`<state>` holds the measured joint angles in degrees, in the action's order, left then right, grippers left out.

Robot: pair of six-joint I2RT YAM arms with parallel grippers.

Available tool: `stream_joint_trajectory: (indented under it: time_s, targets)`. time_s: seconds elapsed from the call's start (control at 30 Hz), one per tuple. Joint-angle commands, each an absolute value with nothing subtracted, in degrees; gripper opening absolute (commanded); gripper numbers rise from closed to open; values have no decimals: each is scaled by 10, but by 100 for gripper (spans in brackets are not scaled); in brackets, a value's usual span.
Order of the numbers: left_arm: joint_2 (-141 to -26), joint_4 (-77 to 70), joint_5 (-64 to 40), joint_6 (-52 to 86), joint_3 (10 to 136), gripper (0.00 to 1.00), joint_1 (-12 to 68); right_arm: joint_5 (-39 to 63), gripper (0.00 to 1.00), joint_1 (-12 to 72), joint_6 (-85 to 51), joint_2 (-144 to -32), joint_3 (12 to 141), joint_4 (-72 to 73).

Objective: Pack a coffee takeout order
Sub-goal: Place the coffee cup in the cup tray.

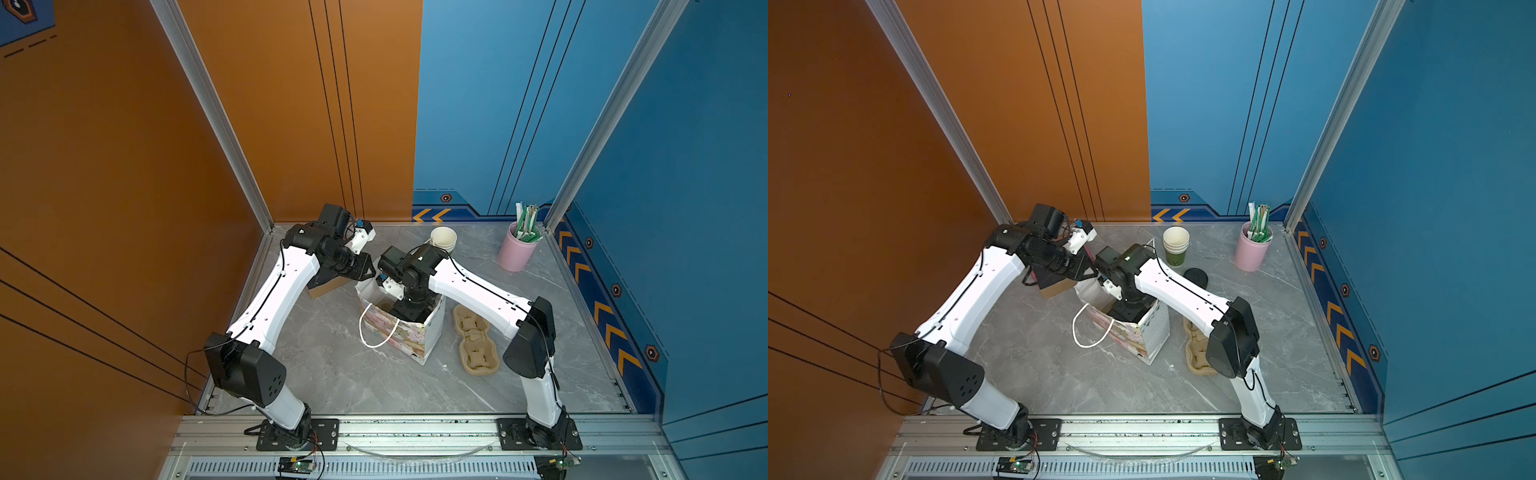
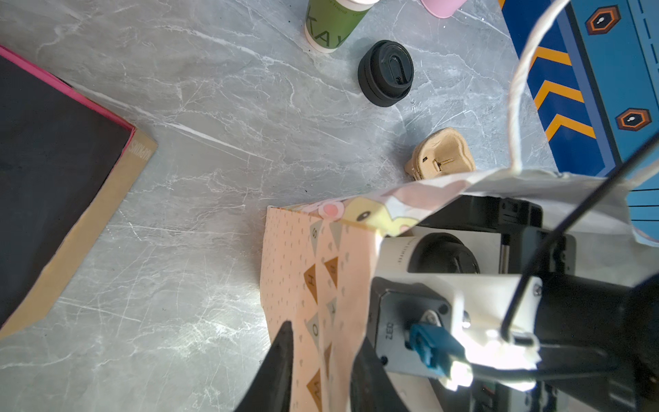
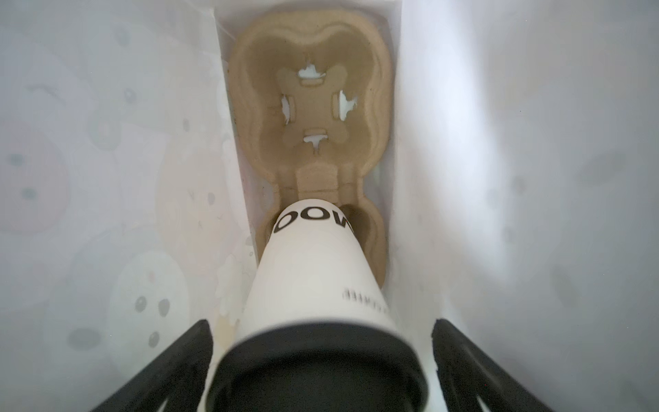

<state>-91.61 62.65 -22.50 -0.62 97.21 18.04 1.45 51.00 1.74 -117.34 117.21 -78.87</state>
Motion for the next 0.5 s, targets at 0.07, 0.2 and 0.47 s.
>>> stream_joint_trajectory:
  time_s: [0.07,0.2,0.47]
  targets:
    - [-926,637,-221,-7,989,25,188,21,99,508,21,-1151,1194,-790]
    - [-927,637,-220,-5,993,18,190,22,100,506,21,-1152,1198,-790]
    - [-927,639,-195,-4,995,1,203,26,100,502,22,-1155,1201,-790]
